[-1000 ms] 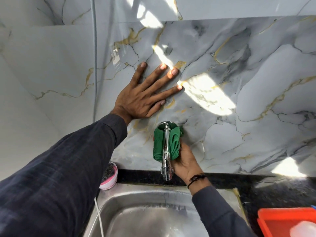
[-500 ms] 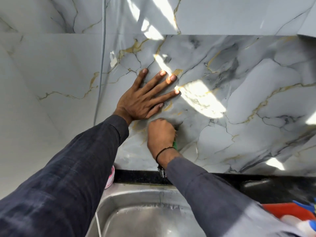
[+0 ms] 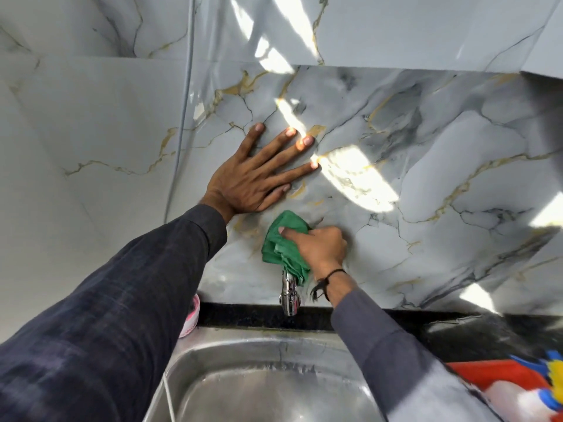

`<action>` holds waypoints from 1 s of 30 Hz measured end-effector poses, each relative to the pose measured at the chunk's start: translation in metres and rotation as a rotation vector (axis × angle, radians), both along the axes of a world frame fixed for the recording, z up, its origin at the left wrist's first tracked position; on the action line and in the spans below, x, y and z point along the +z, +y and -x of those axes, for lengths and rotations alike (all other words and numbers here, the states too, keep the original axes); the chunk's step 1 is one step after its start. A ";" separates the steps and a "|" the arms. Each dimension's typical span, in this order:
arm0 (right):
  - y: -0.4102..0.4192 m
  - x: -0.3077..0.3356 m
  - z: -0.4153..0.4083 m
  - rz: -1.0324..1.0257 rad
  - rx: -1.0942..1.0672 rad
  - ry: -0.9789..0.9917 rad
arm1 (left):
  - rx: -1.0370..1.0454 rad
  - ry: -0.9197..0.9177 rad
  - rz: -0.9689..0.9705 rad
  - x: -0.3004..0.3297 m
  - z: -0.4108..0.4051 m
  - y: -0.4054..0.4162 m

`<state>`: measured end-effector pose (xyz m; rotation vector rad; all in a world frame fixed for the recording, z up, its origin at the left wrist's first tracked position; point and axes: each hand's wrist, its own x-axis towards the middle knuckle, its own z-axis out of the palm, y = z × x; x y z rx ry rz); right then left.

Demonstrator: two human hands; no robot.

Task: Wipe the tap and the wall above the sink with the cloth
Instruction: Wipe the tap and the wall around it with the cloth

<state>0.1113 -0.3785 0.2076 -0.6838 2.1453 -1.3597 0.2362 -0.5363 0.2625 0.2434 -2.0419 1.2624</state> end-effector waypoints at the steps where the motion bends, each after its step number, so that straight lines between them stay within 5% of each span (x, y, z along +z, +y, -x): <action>1: 0.001 -0.007 0.007 0.053 0.014 -0.288 | 0.002 0.004 0.000 0.000 0.000 0.000; 3: 0.006 -0.018 0.014 0.108 0.126 -0.769 | 0.006 0.010 0.005 -0.002 0.000 0.000; 6: 0.010 -0.039 0.016 0.229 0.221 -1.101 | 0.008 0.015 0.007 -0.004 0.000 -0.001; 16: 0.006 -0.069 0.003 0.438 0.357 -1.368 | 0.022 0.016 0.025 -0.002 0.001 0.000; 23: 0.005 -0.029 0.022 0.203 0.320 -0.983 | 0.025 0.019 0.027 -0.001 0.001 0.001; 30: -0.012 0.003 -0.021 -0.203 0.349 0.094 | 0.034 0.027 0.052 -0.005 0.002 -0.003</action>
